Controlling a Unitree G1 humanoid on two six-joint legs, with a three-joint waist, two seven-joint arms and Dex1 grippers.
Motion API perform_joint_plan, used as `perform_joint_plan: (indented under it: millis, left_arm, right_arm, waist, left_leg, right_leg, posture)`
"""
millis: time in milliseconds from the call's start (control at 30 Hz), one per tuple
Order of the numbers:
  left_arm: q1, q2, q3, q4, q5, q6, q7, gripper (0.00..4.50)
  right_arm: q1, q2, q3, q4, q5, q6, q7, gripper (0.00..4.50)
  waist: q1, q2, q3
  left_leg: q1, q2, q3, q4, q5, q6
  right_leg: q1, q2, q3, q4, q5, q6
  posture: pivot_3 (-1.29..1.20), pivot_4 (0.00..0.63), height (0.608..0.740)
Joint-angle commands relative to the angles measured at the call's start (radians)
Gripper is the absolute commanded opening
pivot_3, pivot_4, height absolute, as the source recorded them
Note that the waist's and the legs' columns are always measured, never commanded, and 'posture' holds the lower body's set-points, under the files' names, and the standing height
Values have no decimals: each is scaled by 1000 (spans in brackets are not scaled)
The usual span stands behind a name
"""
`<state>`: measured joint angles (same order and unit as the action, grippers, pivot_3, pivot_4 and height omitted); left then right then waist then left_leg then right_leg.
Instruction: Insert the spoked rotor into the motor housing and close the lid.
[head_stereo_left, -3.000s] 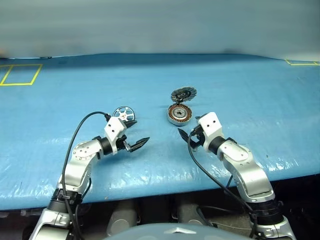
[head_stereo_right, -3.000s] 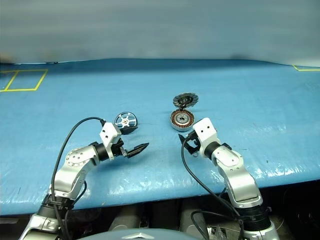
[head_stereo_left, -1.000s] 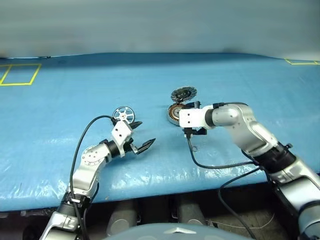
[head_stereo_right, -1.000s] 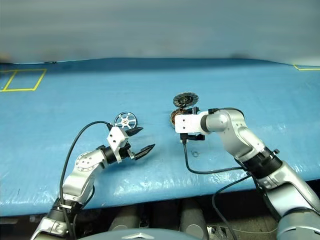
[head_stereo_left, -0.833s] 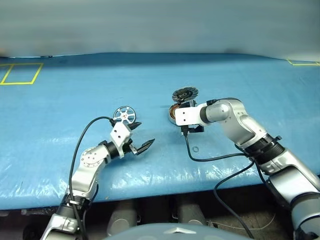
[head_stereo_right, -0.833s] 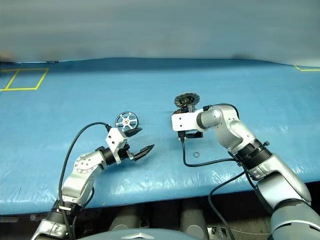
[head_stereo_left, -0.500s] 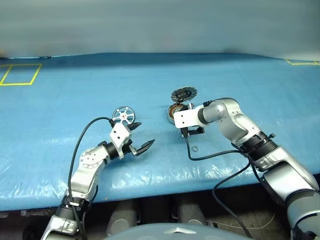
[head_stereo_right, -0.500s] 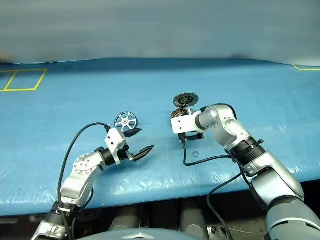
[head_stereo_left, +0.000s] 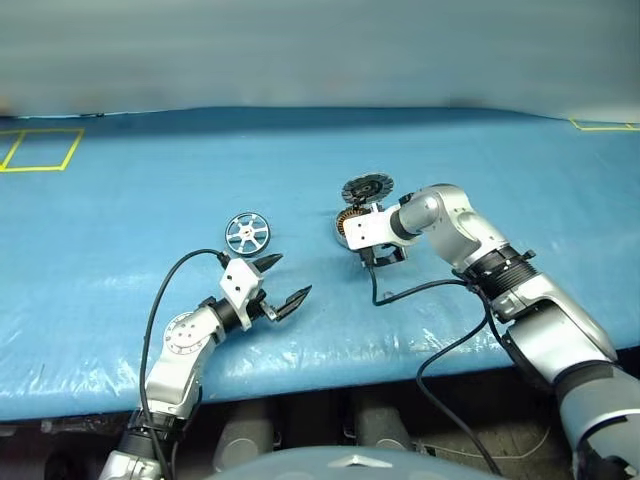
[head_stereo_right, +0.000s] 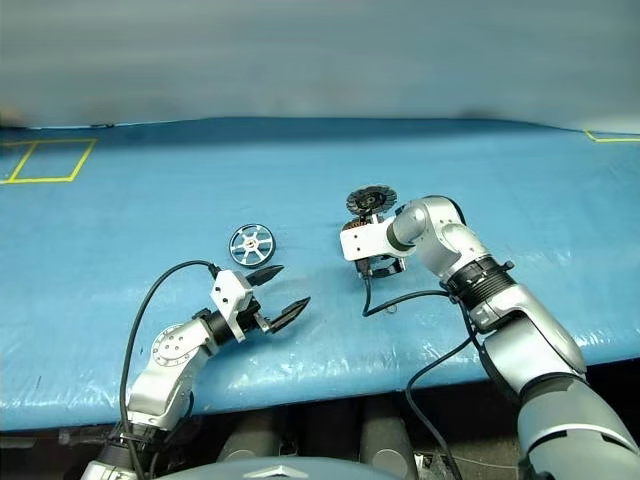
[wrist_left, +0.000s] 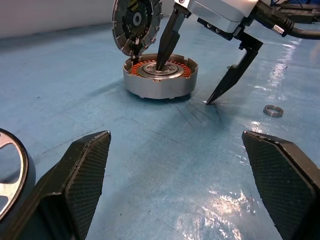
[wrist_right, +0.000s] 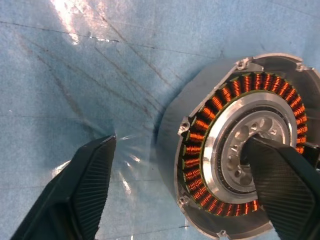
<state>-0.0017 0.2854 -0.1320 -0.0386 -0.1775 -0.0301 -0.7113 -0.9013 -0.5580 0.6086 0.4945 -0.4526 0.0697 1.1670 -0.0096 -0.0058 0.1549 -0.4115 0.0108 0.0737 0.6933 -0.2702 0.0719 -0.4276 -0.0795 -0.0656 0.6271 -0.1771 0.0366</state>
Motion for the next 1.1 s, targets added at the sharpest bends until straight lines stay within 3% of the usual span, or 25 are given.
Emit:
perform_joint_plan:
  millis: [33, 67, 133, 267, 667, 867, 1100]
  left_arm:
    - [3, -1, 1, -59, -8, -18, 14, 4500]
    - [7, -2, 1, -62, -9, -18, 18, 4500]
    - [18, -4, -4, -66, -10, -18, 21, 4500]
    - [26, 6, -32, -81, -1, 4, 7, 4500]
    - [-48, 57, -20, -85, -22, 38, -29, 4500]
    - [-44, 103, 21, -85, -28, 49, -28, 4500]
    - [3, 137, 78, -115, -37, 65, -5, 4500]
  right_arm:
    - [8, -4, 0, 27, -19, -23, -4, 3240]
    - [13, -4, -4, 20, -21, -24, -10, 2981]
    - [28, -5, -10, -2, -19, -18, -4, 2981]
    - [109, 4, -35, -100, -3, 28, -13, 2181]
    - [362, 80, -84, -531, -35, 176, -129, 2163]
    - [375, 134, -32, -638, -33, 197, -101, 2163]
    - [353, 202, 21, -620, -35, 212, -95, 2163]
  waist:
    - [-1, 0, 0]
    - [0, 0, 0]
    - [0, 1, 0]
    - [2, 0, -1]
    - [-6, 1, -3]
    - [-12, 2, -3]
    - [-5, 2, -3]
  left_leg:
    - [0, 0, 0, 0, 0, 0]
    - [0, 0, 0, 0, 0, 0]
    - [0, 0, 0, 0, 0, 0]
    - [-1, 0, 0, -1, 0, 0]
    - [0, 3, -1, -1, 0, -2]
    - [0, 4, -1, -2, 2, -5]
    - [0, 4, -2, -2, 2, -5]
  right_leg:
    - [0, 0, 0, 0, 0, 0]
    - [0, 0, 0, 0, 0, 0]
    - [0, -1, 0, 0, 0, -1]
    - [0, -1, 0, 0, 0, -1]
    - [-1, 2, -1, 1, -1, -2]
    - [-2, 4, -1, 2, -1, -3]
    - [-2, 3, -2, 2, -2, -3]
  posture:
    - [0, 150, 740]
    - [0, 150, 740]
    - [0, 150, 740]
    - [0, 150, 740]
    - [0, 150, 740]
    - [0, 150, 740]
    - [0, 150, 740]
